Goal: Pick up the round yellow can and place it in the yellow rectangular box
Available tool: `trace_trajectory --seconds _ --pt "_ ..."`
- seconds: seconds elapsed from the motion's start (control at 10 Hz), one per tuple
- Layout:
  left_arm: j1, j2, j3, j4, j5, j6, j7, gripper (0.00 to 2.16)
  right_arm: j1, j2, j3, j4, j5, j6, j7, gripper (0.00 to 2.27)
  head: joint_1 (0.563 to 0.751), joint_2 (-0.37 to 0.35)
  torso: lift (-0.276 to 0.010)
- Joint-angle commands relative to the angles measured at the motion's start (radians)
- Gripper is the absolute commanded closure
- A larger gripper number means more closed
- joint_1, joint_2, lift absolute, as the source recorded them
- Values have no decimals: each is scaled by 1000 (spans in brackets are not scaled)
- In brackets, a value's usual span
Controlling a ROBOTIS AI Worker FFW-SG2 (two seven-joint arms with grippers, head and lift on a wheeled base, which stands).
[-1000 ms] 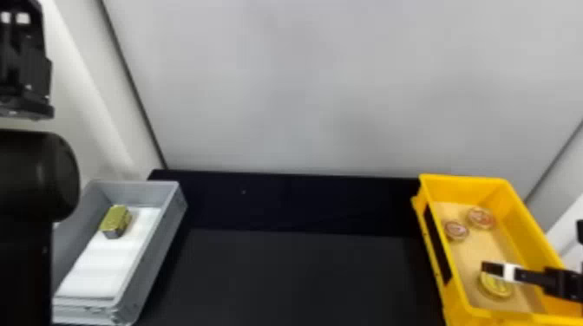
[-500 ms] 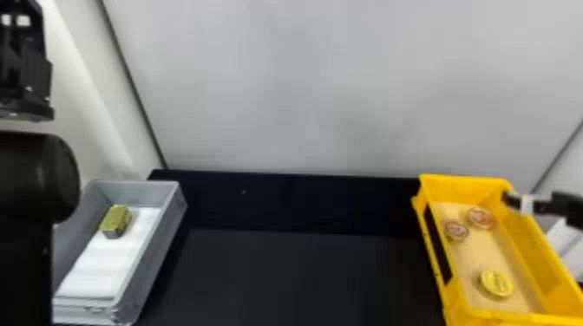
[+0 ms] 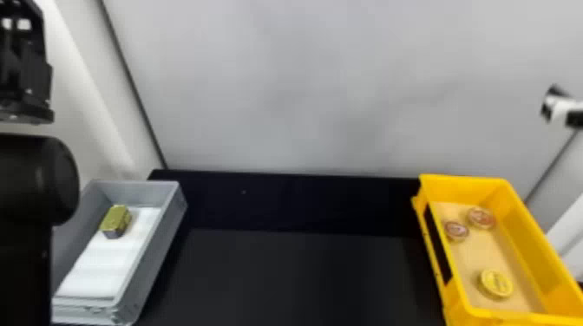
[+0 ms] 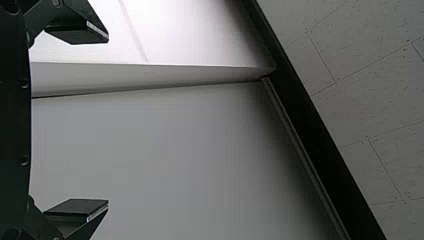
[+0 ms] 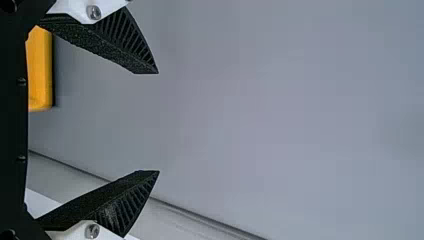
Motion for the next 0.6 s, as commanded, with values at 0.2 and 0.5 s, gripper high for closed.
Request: trace_trajectory --seconds 0.2,0.5 --pt "-1 2 -6 2 1 3 0 114 -39 12 103 -203 244 -437 -226 81 663 54 -10" --pt "0 1 -6 8 18 -2 5 114 -99 17 148 -219 355 -724 -285 102 663 54 -10"
